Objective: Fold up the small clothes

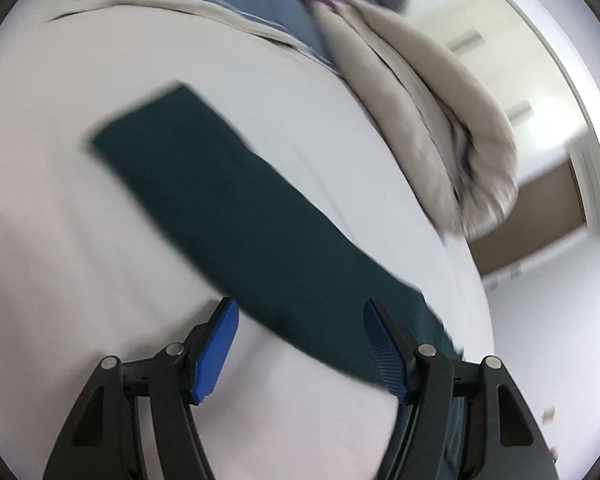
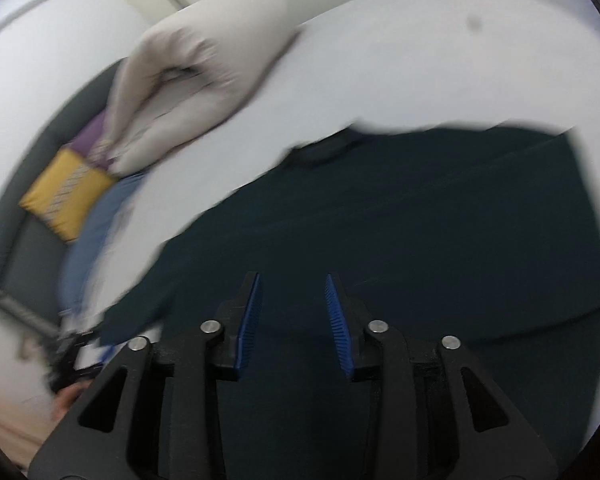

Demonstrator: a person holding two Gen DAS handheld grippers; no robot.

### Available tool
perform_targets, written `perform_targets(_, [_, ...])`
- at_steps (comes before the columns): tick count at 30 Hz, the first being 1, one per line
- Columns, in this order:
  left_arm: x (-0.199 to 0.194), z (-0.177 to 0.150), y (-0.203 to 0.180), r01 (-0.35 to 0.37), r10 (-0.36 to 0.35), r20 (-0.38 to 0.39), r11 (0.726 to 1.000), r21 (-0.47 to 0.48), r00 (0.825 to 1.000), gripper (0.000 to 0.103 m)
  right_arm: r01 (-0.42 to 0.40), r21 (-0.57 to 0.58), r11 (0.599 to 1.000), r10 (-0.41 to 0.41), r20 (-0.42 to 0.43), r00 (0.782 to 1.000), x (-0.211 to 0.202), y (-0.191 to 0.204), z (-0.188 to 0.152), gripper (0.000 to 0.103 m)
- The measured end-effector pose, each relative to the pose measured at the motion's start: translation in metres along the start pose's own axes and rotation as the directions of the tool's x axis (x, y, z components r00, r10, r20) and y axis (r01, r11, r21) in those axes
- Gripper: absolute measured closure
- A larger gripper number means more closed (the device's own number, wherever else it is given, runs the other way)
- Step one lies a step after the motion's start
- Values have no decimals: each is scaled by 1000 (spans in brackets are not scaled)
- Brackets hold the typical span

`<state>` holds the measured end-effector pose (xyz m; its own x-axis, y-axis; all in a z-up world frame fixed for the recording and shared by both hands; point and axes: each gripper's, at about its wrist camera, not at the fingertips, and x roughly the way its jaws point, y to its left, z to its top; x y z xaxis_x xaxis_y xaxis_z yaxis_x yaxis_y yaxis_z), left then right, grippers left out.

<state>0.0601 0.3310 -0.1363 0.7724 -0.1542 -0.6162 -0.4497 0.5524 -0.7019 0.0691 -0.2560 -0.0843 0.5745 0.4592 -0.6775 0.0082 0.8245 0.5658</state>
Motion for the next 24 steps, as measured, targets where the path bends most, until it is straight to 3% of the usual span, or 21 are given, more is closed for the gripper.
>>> perform_targets(5, [-2,21,38,67,-63,24,982,-177,998,33,-148,-6,989,146,-111,983,35,52,-35,64])
perform_targets(10, [8,41,53,124,-103,84,944,-306,991,36,-175,-37,984,168,-143,975,45,82,-55,64])
perform_targets(11, [13,48,54,129,-106,88,940,-316,990,41,-178,-40,983,170,-141,975,42,83,-55,64])
perform_targets(15, [32,65,65,109,-84,81,917,-384,993,81,-164,-28,986,159,-121,980,19,72,-64,64])
perform_targets(16, [33,67,65,98,-72,81,916,-388,994,83,-160,-14,987,157,-110,981,14,68,-64,64])
perform_targets(18, [31,71,51,79,-52,92,944,-321,994,88,-157,0,988,156,-100,983,7,47,-54,64])
perform_targets(21, [29,69,-6,60,-50,83,991,-117,995,91,-146,24,989,148,-77,986,-3,31,-52,64])
perform_targets(24, [29,49,-80,78,-84,45,990,114,995,91,-132,55,990,134,-43,990,-17,11,-51,64])
